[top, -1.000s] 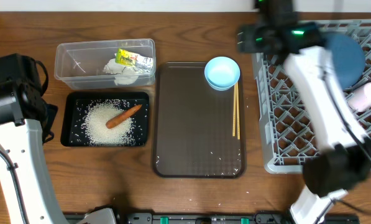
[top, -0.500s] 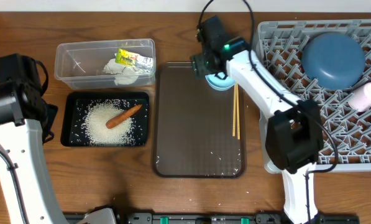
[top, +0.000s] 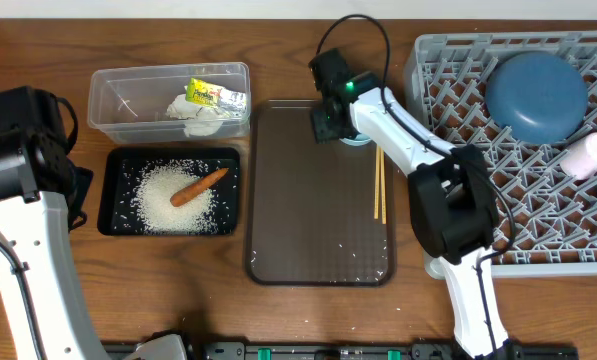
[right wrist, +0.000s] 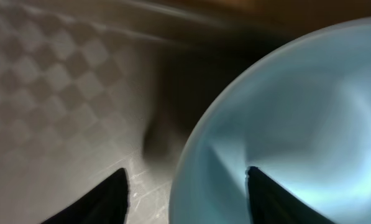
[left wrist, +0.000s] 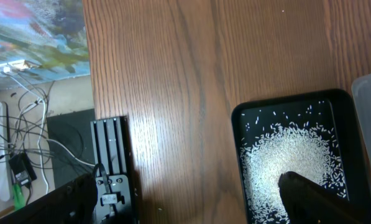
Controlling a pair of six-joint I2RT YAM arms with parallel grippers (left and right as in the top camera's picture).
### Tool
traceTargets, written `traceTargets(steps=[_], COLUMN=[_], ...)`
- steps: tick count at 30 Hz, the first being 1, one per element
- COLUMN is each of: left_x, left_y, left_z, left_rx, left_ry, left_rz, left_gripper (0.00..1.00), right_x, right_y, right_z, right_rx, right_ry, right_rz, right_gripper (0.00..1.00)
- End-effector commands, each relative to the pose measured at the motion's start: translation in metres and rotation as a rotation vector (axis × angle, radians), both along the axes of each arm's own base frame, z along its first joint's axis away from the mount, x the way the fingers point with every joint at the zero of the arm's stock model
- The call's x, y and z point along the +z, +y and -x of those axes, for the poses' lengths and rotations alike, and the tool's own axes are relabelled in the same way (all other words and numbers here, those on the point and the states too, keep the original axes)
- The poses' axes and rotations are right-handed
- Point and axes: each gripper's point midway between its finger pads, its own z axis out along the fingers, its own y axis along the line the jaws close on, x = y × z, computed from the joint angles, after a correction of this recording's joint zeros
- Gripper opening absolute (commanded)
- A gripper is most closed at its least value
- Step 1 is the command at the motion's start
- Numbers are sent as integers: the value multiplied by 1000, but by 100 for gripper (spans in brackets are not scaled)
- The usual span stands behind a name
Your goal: Sort waste into correct bins and load items into the dishwasher rack
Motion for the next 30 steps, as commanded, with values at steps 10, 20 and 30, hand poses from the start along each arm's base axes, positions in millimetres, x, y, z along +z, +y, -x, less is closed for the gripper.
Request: traceTargets(steps=[10,20,30], left_x=[0,0,0], left_y=[-1,-1,-1], left_z=[19,19,19], left_rx=[4,4,4], left_ry=[84,84,84], left_rz=[2,2,2], left_gripper=[95,95,95], right_x=[16,122,216], right_y=[15,11,-83], right_z=[1,2,33], right_rx=[-8,-21,-201], right_ry=[-27,-182,-185], right_rz=[-22,-115,-183], right_gripper=[12,2,1])
